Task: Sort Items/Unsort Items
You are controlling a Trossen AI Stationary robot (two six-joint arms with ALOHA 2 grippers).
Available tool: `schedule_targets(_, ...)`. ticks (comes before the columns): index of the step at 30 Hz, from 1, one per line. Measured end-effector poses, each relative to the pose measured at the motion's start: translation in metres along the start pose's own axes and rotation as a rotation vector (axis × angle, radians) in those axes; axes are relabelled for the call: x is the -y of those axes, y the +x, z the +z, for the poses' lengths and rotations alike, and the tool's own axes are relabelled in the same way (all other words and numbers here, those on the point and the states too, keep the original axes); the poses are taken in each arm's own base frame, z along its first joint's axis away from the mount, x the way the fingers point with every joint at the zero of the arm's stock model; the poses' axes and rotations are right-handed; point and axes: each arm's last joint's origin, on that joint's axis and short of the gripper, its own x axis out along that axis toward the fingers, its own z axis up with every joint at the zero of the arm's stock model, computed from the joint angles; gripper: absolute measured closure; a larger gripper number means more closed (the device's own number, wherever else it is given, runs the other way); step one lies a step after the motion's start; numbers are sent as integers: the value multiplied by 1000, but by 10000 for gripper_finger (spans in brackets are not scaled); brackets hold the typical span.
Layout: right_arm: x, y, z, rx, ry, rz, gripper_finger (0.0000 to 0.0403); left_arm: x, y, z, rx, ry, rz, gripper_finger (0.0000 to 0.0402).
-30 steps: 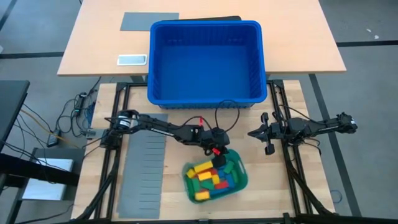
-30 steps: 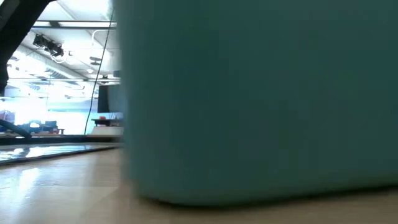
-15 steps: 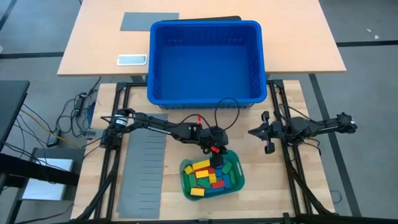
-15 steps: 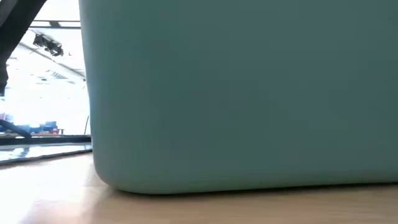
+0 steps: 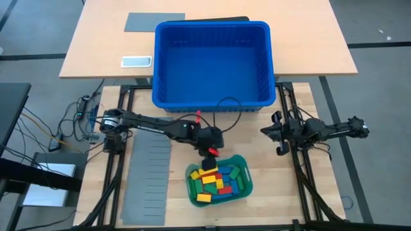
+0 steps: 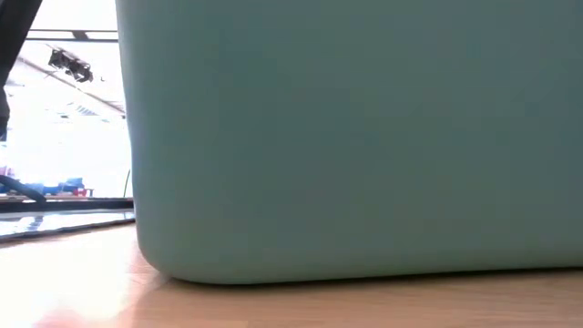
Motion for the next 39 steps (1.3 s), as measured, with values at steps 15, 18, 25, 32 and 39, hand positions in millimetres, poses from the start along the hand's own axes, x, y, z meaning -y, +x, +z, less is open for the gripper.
schedule_targets(15,-1,5,-7,-75,12,2,389,72,-32,-71,-459,-145,175,344)
schedule_targets(18,-1,6,-8,-87,10,1,389,89,-35,-81,-478,-164,206,347)
schedule_targets(25,-1,6,-4,-41,18,6,389,118,-41,-98,-461,-198,250,355)
schedule_targets(32,-1,6,-2,-24,19,7,389,131,-62,-99,-442,-148,365,367)
schedule_targets(39,-2,6,-1,-15,21,7,372,133,-75,-89,-392,-216,398,373)
